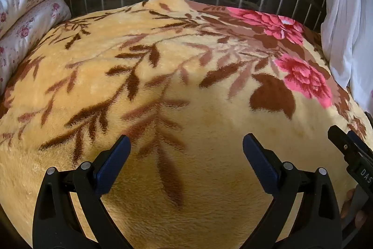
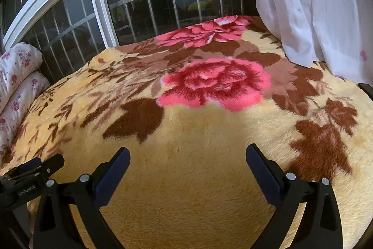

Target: Collect trash

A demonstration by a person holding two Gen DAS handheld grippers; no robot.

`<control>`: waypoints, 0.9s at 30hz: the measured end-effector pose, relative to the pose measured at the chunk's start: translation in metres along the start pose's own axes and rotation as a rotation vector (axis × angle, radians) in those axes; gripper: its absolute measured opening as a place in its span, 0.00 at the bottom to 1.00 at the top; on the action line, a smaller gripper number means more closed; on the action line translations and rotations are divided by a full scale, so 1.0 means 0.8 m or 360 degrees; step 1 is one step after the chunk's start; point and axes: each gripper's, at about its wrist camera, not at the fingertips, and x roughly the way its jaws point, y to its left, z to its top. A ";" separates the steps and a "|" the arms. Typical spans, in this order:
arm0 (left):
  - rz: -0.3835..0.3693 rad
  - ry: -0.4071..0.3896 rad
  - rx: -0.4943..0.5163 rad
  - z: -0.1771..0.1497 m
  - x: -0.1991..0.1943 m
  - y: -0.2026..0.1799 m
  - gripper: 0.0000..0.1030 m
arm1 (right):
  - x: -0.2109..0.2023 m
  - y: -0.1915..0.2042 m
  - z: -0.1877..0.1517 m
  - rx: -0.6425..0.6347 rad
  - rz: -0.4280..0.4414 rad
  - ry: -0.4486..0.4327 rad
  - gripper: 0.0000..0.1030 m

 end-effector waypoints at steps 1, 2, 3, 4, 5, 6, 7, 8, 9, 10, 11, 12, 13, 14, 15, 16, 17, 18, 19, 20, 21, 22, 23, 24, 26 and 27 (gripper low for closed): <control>0.0002 -0.0001 -0.0002 0.000 0.000 0.000 0.91 | 0.000 0.000 0.000 -0.0002 -0.0001 0.0000 0.95; 0.0002 -0.0001 -0.0003 0.000 0.000 0.000 0.91 | 0.000 0.000 0.000 -0.0004 -0.0003 -0.0001 0.95; 0.0002 -0.0001 -0.0003 0.000 0.000 0.000 0.91 | 0.000 -0.001 0.000 -0.0005 -0.0003 0.0001 0.95; 0.0002 0.0000 -0.0003 0.000 0.000 0.000 0.91 | 0.001 -0.001 0.000 -0.0003 -0.0002 0.0002 0.95; 0.0002 0.0000 -0.0006 0.000 0.000 0.000 0.91 | 0.000 0.000 0.000 -0.0002 -0.0002 0.0002 0.95; 0.0000 0.0000 -0.0006 0.000 0.000 0.000 0.91 | 0.000 -0.001 0.000 -0.0002 -0.0002 0.0002 0.95; 0.0001 0.0000 -0.0006 0.000 0.000 -0.001 0.91 | 0.000 -0.001 0.000 -0.0003 -0.0003 0.0001 0.95; 0.0002 0.0000 -0.0005 0.000 0.000 -0.001 0.91 | 0.000 0.000 0.000 -0.0004 -0.0003 0.0001 0.95; 0.0002 0.0001 -0.0004 0.000 0.000 -0.001 0.91 | 0.001 0.000 0.000 -0.0006 -0.0002 0.0002 0.95; 0.0002 0.0000 -0.0004 0.000 0.000 -0.001 0.91 | 0.000 0.000 0.000 -0.0003 -0.0002 0.0002 0.95; 0.0000 0.0003 0.0000 0.000 0.001 -0.002 0.91 | 0.000 0.000 0.000 -0.0002 -0.0003 0.0002 0.95; -0.0001 0.0008 0.0004 0.000 0.001 -0.002 0.91 | 0.000 -0.001 0.000 -0.0001 -0.0002 0.0003 0.95; -0.0005 0.0012 0.0010 -0.001 0.003 -0.003 0.91 | 0.000 0.000 0.000 -0.0002 -0.0002 0.0003 0.95; -0.0008 0.0014 0.0015 -0.001 0.004 -0.003 0.91 | 0.000 0.000 0.001 -0.0003 -0.0001 0.0004 0.95; -0.0008 0.0013 0.0017 -0.002 0.004 -0.004 0.91 | 0.000 -0.001 0.001 -0.0002 -0.0001 0.0006 0.95; -0.0008 0.0008 0.0017 -0.002 0.003 -0.004 0.91 | 0.000 0.000 0.001 -0.0002 -0.0002 0.0004 0.95; -0.0006 -0.0004 0.0020 -0.002 0.002 -0.004 0.91 | 0.000 0.000 0.001 -0.0002 -0.0002 0.0007 0.95; 0.0000 -0.0028 0.0023 -0.002 0.000 -0.004 0.91 | 0.000 0.000 0.001 -0.0001 0.0000 0.0009 0.95; 0.0004 -0.0048 0.0025 -0.001 -0.002 -0.004 0.91 | 0.001 0.000 0.000 -0.0002 0.0000 0.0010 0.95; 0.0006 -0.0065 0.0030 -0.001 -0.005 -0.004 0.91 | 0.001 -0.001 0.000 -0.0001 0.0001 0.0011 0.95; 0.0007 -0.0070 0.0033 -0.001 -0.005 -0.005 0.91 | 0.001 0.000 0.000 -0.0001 0.0001 0.0010 0.95; 0.0010 -0.0071 0.0037 -0.001 -0.005 -0.005 0.91 | 0.001 0.000 0.000 -0.0001 0.0002 0.0012 0.95; 0.0011 -0.0068 0.0034 -0.001 -0.006 -0.005 0.91 | 0.001 0.000 0.000 0.0000 0.0002 0.0012 0.95; 0.0021 -0.0062 0.0033 -0.001 -0.006 -0.005 0.91 | 0.001 0.000 0.000 0.0000 0.0002 0.0012 0.95; 0.0027 -0.0028 0.0026 0.000 -0.003 -0.003 0.91 | 0.002 -0.001 -0.001 0.0001 0.0002 0.0011 0.95; 0.0014 -0.0010 0.0026 0.001 -0.001 -0.003 0.91 | 0.001 -0.001 -0.002 0.0001 0.0002 0.0009 0.95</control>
